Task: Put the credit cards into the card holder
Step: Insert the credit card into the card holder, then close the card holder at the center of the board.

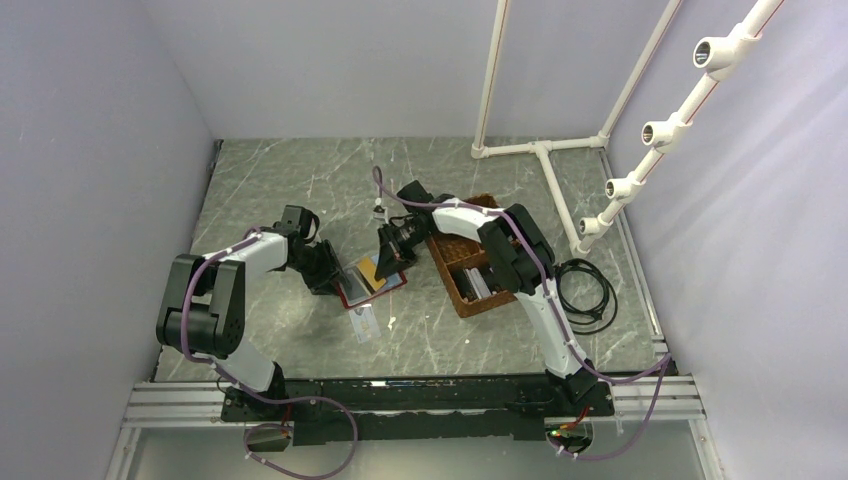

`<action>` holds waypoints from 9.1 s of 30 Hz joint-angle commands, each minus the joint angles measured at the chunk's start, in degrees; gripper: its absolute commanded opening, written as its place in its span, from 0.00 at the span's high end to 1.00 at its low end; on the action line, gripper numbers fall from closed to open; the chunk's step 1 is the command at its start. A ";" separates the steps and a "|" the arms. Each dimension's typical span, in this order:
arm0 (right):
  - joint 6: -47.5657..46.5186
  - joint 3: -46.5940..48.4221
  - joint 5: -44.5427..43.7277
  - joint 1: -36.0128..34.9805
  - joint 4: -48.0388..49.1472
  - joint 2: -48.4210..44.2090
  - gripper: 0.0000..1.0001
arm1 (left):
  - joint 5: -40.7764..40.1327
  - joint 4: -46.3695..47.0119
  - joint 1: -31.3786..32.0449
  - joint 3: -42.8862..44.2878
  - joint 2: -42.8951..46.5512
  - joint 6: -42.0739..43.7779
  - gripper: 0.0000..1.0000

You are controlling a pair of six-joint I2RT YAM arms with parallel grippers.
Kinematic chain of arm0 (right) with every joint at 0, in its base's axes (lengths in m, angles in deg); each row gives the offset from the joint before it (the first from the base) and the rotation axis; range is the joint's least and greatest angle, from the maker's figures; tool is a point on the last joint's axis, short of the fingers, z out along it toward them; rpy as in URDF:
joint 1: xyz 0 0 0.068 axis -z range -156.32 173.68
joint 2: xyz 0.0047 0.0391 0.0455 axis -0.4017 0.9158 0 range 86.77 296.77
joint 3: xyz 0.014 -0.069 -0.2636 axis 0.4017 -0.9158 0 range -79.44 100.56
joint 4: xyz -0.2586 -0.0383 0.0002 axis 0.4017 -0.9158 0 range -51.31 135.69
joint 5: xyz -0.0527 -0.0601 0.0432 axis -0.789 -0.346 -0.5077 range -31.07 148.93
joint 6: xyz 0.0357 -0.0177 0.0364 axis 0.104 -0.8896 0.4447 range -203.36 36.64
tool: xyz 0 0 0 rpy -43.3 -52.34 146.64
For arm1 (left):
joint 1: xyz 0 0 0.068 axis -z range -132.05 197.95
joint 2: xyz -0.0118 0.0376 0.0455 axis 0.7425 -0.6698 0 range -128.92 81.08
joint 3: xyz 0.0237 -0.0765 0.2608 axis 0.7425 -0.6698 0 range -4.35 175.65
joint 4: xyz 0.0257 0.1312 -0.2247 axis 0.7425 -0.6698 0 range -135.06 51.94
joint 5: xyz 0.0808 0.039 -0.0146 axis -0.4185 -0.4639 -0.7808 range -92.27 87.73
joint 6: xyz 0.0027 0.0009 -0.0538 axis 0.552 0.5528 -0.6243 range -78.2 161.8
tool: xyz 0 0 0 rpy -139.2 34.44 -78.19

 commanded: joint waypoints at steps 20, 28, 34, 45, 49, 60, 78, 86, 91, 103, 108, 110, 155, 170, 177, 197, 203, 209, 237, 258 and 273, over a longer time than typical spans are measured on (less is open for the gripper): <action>14.46 -10.04 -4.53 -0.82 23.69 -1.88 1.00 | -1.18 2.20 1.66 -3.54 -0.79 -0.37 0.55; 17.98 -14.27 -8.53 -0.95 29.06 -3.72 1.00 | -1.00 2.66 1.66 -3.89 -0.86 -0.47 0.55; 17.40 -16.81 -9.94 -0.10 29.10 -5.56 1.00 | -2.00 2.17 1.66 -4.29 -0.74 -0.38 0.55; 19.41 -22.94 -11.69 0.67 34.44 -8.95 1.00 | -1.97 2.91 1.49 -4.95 -1.59 -0.35 0.55; 20.18 -24.32 -13.27 0.71 35.19 -9.66 1.00 | -1.71 2.78 1.40 -4.77 -1.49 -0.31 0.55; 28.08 -30.49 -17.82 0.46 44.01 -11.50 1.00 | 1.10 5.06 1.26 -5.73 -1.50 -1.53 0.58; 33.07 -37.04 -22.96 -1.07 51.49 -13.27 1.00 | 0.91 5.04 1.00 -5.50 -0.71 -1.85 0.61; 34.02 -40.62 -23.40 0.45 55.38 -15.26 1.00 | 1.86 6.50 -0.27 -7.35 -1.53 -1.86 0.61; 34.54 -41.33 -24.70 0.38 56.00 -15.43 1.00 | 2.48 6.92 -0.32 -7.41 -1.84 -2.09 0.62; 35.08 -41.55 -22.79 -4.04 57.72 -13.63 1.00 | 3.26 6.61 -0.36 -5.69 -0.83 -2.22 0.65; 34.88 -41.98 -20.59 -5.15 60.09 -13.64 1.00 | 3.77 6.89 -0.36 -5.12 -0.98 -2.20 0.67; 32.52 -40.28 -19.69 -5.76 57.58 -13.64 1.00 | 3.85 6.89 -0.36 -4.99 -0.98 -2.17 0.67; -0.44 -23.99 -14.77 -7.77 31.24 -14.14 0.76 | 3.08 4.61 -1.32 -1.96 -1.90 0.34 0.81; -1.02 -16.04 -38.74 -6.36 3.35 -23.13 0.41 | 7.13 6.91 -7.93 -11.00 12.23 -2.72 0.47; -1.96 -17.56 -40.91 -3.32 5.24 -20.71 0.51 | 18.61 22.25 -8.07 -12.81 4.11 -7.81 0.31; 13.14 -23.34 -25.72 -5.21 22.61 -17.60 0.55 | 24.49 32.19 -6.73 -10.32 11.74 -17.64 0.23; 11.79 -22.39 -32.82 -1.66 12.90 -25.43 0.44 | 26.32 37.88 -3.06 -6.10 2.67 -19.35 0.25; 7.96 -21.64 -41.48 0.36 5.57 -31.35 0.41 | 25.93 43.26 0.70 -3.05 -5.40 -21.69 0.27; 6.80 -20.75 -36.82 0.10 12.39 -23.94 1.00 | 13.85 27.26 3.86 0.02 -13.42 -12.12 0.92; 6.48 -18.63 -25.31 -1.16 17.89 -20.07 1.00 | 12.22 28.05 5.05 -1.07 -13.31 -14.06 0.95; 4.63 -16.61 -27.67 -2.31 14.27 -17.45 1.00 | 12.11 27.79 5.18 -0.93 -13.45 -13.95 0.97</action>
